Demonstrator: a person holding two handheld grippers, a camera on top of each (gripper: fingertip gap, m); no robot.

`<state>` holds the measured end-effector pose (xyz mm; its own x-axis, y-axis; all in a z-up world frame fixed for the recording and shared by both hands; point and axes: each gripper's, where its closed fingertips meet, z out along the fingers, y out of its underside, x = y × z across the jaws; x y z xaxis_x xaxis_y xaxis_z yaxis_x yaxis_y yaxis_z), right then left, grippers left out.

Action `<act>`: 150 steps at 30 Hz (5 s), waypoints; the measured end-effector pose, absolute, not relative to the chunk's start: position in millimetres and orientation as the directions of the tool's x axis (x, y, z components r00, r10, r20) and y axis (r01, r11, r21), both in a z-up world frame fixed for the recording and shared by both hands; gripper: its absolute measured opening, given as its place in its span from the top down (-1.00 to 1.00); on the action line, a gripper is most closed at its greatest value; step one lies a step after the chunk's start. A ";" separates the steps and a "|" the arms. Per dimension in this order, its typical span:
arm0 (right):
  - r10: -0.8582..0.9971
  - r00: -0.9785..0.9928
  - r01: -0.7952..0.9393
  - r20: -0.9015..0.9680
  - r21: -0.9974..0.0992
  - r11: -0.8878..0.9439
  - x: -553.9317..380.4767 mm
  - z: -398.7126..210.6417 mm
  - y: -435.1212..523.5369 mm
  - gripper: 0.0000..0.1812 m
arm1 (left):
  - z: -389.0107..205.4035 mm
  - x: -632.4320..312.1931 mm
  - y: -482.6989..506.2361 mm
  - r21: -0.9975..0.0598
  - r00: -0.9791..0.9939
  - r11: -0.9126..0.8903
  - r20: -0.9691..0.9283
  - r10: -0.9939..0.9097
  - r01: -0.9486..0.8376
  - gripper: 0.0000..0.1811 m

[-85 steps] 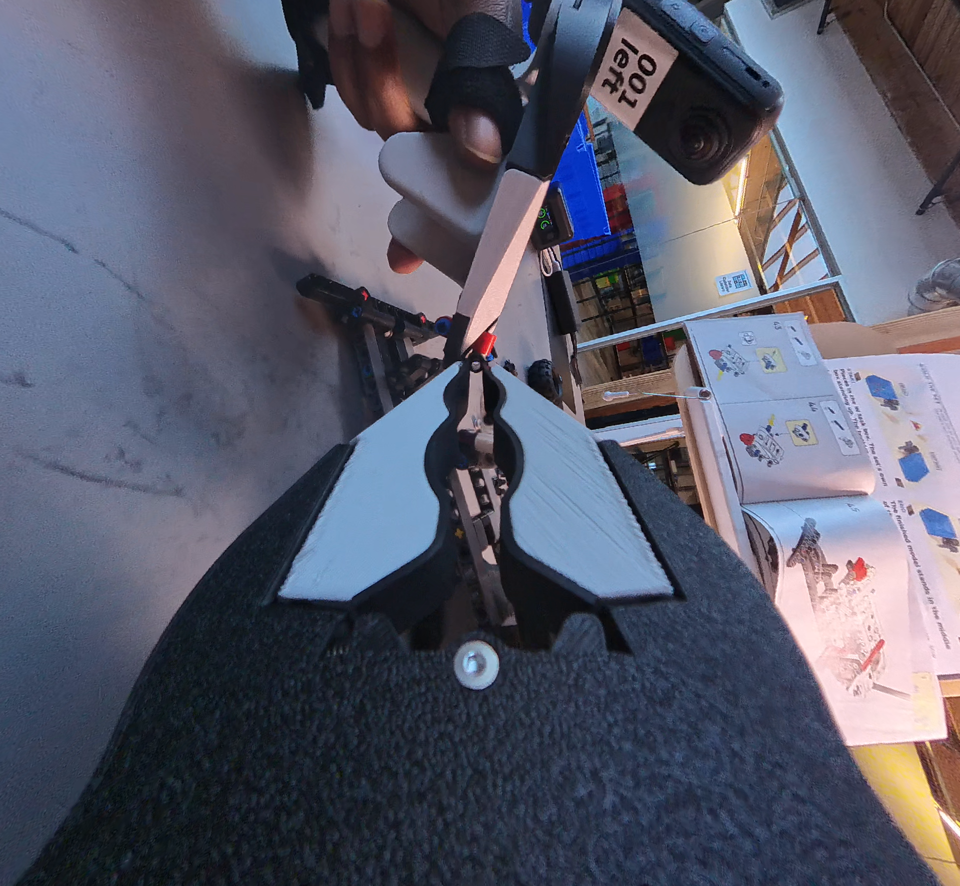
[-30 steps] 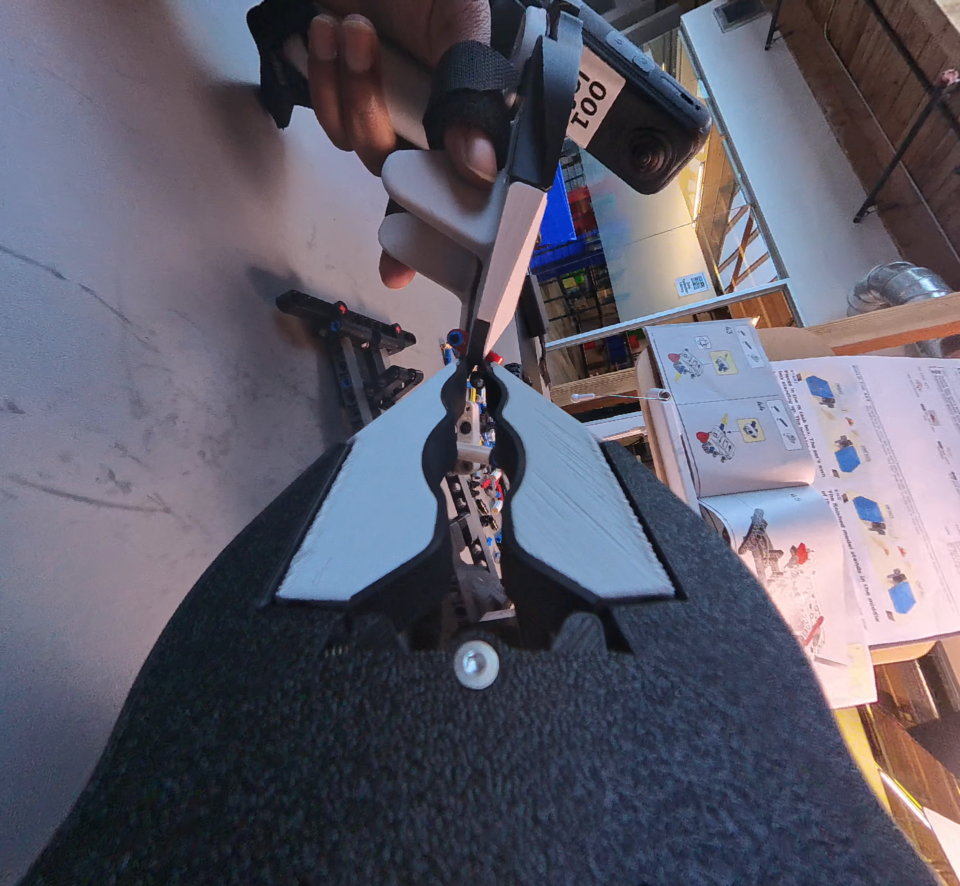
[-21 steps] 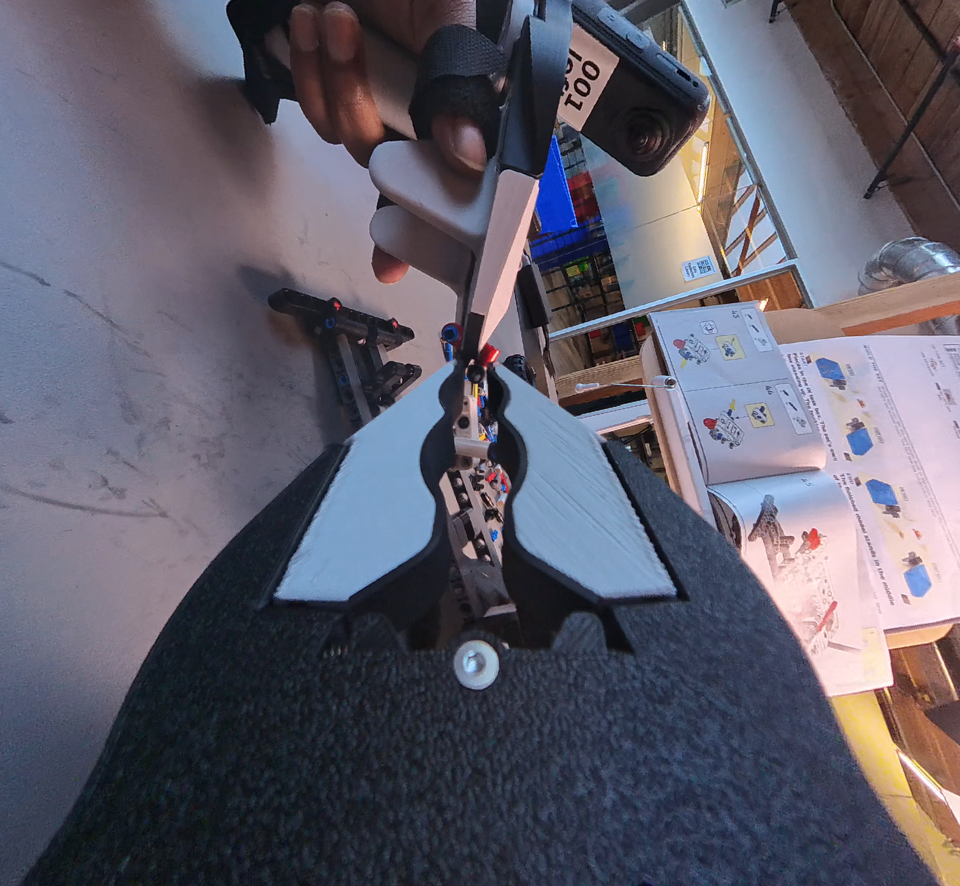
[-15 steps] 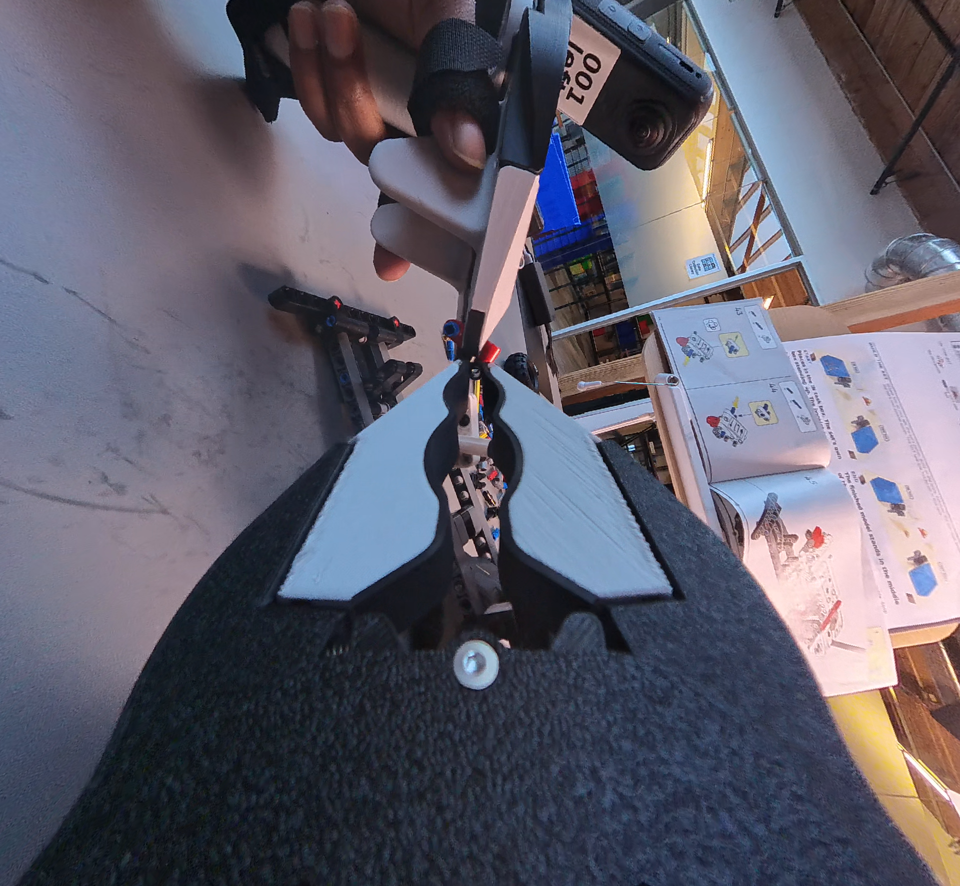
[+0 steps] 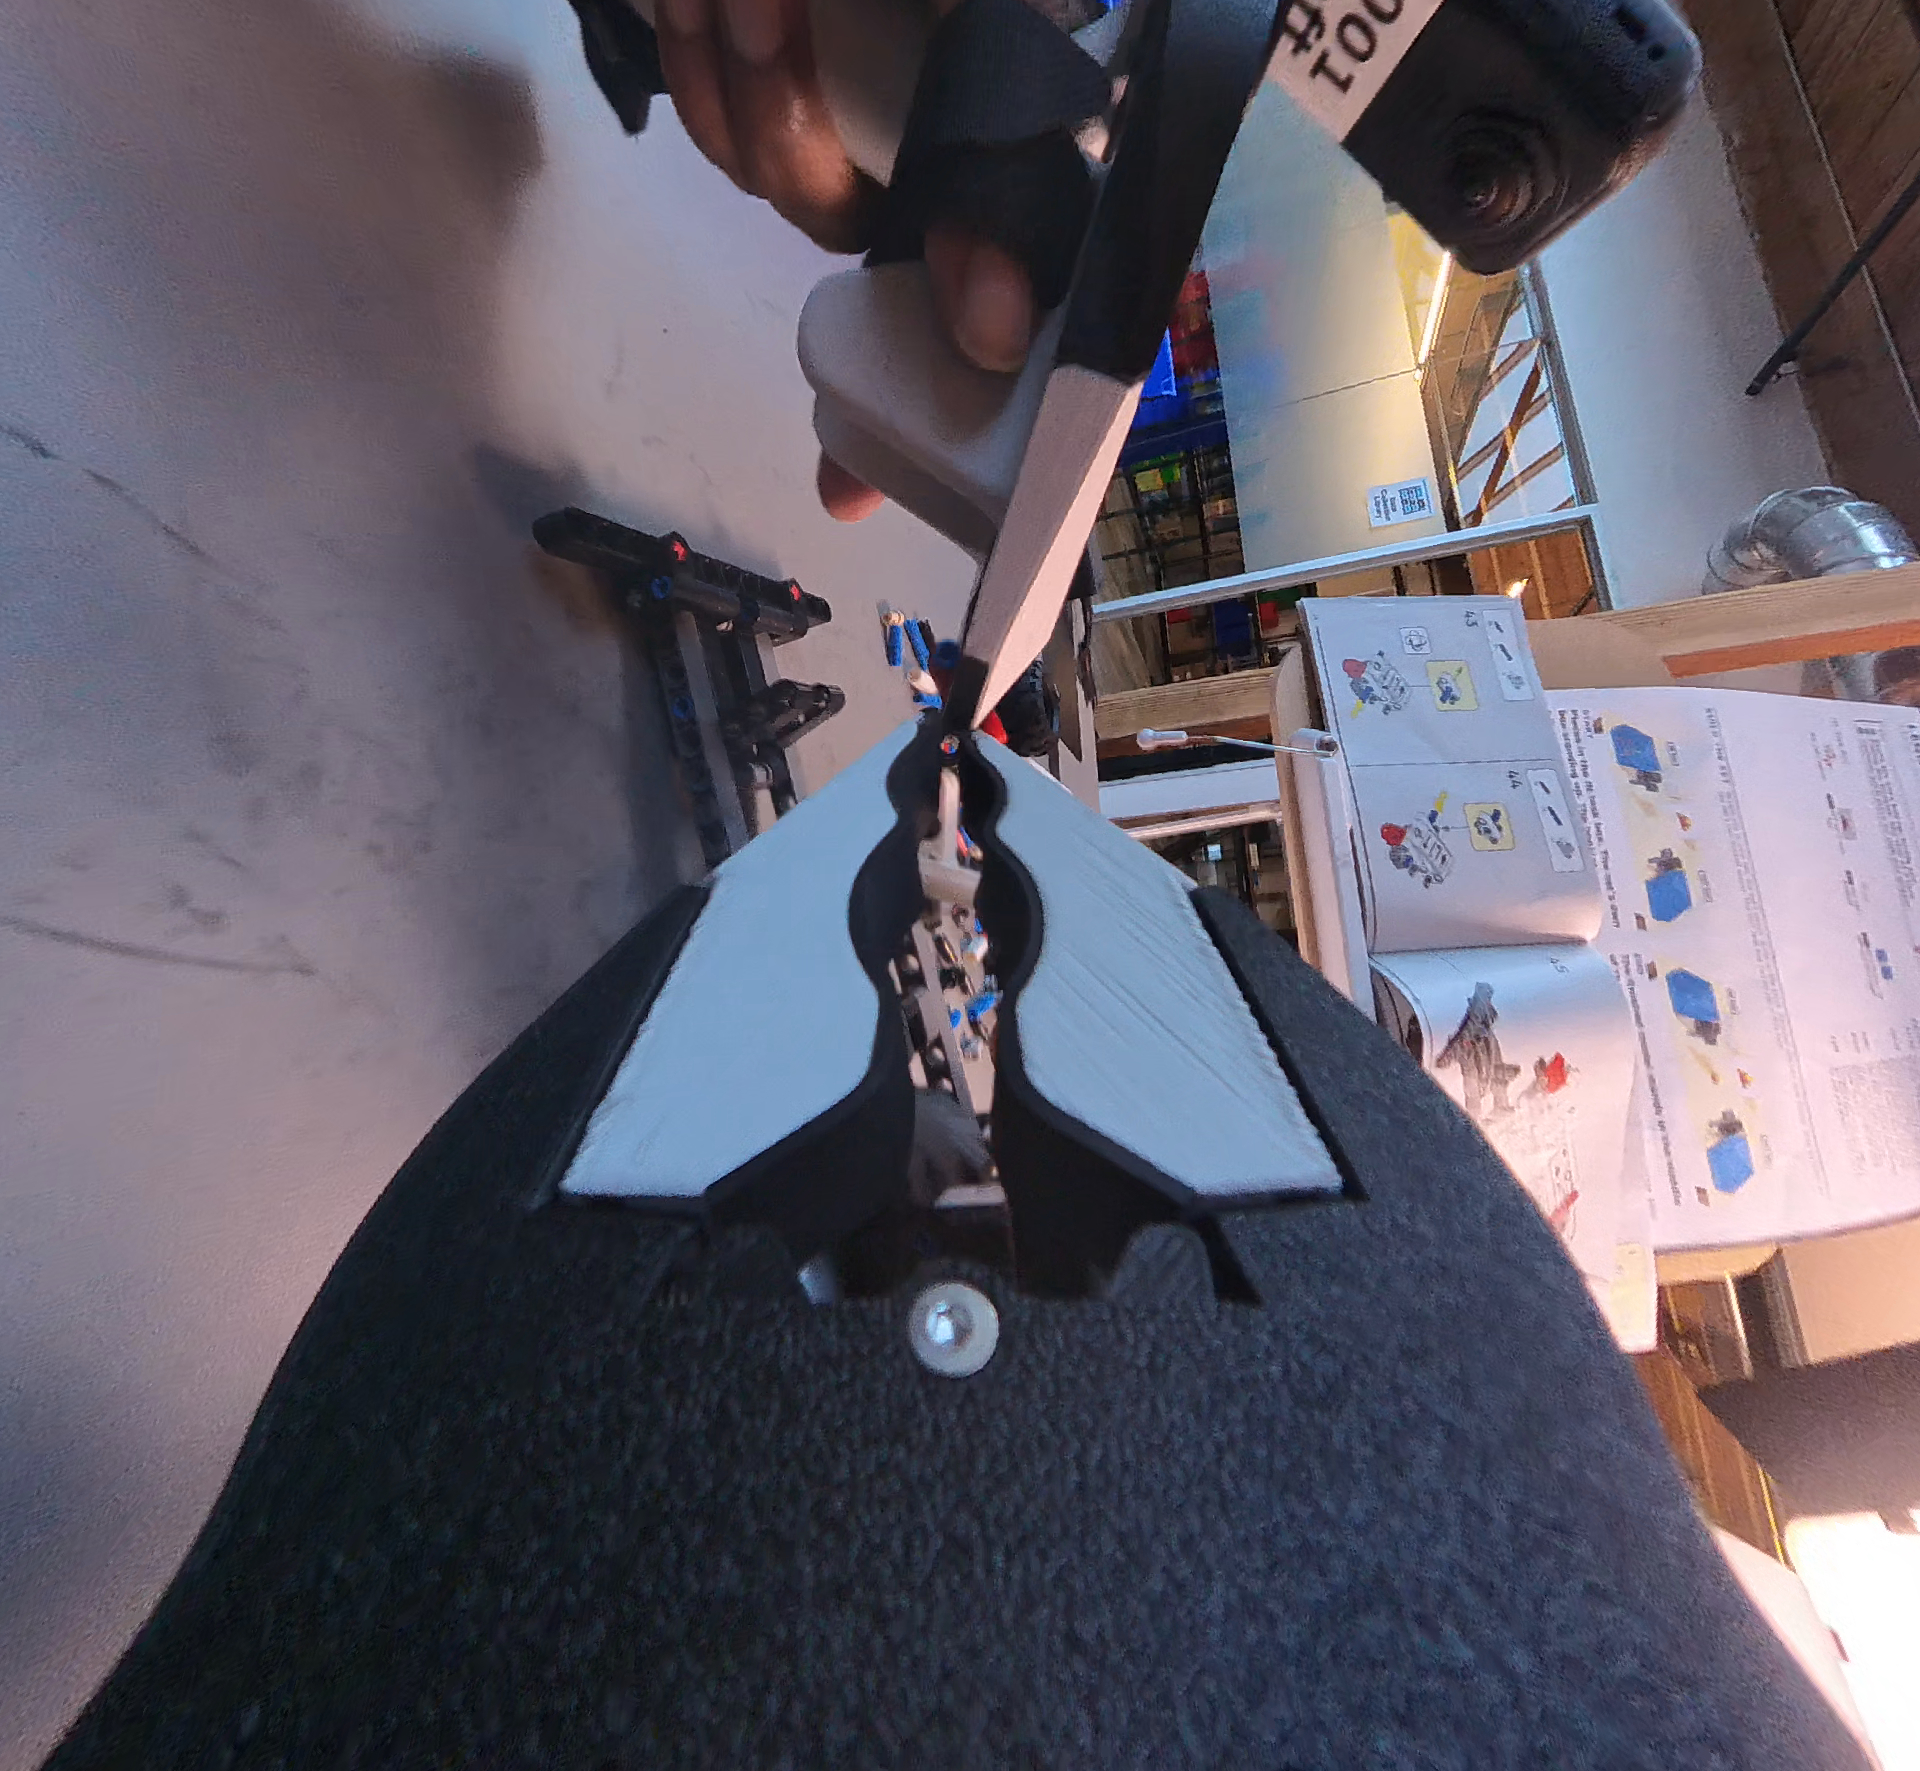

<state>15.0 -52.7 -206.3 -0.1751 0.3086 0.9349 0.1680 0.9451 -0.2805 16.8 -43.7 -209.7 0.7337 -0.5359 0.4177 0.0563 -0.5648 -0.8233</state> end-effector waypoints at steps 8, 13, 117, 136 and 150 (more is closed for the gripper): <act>0.542 -0.077 0.033 0.837 -0.541 0.840 12.8 -140.6 -75.0 0.98 | -182.6 -34.3 -37.3 -0.897 0.855 -0.435 0.282 -0.434 0.075 0.92; 0.773 -0.293 0.476 0.563 -0.614 0.629 -25.1 -165.3 16.7 0.97 | -168.9 -47.6 -32.0 -0.892 0.819 -0.381 0.400 -0.412 0.244 0.92; 0.753 -0.622 0.251 0.215 -0.856 0.451 -45.0 -131.7 -46.7 0.61 | -108.8 -29.3 -68.9 -0.615 0.132 -0.458 0.676 -0.725 0.642 0.92; 0.709 -0.549 -0.013 0.444 -0.852 0.523 15.0 -134.2 -85.0 0.90 | -128.4 29.4 -84.2 -0.667 0.039 -0.605 0.685 -0.727 0.434 0.91; 0.833 -0.473 0.225 0.287 -0.875 0.429 12.5 -156.2 -48.3 0.90 | -151.4 13.1 -60.5 -0.975 0.698 -0.221 0.180 -0.694 0.032 0.86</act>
<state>12.5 -48.3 -156.2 -0.4734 0.8329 0.2868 0.2247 0.4290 -0.8749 13.1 -60.5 -151.4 0.6976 -0.6935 0.1802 0.0316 -0.2215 -0.9747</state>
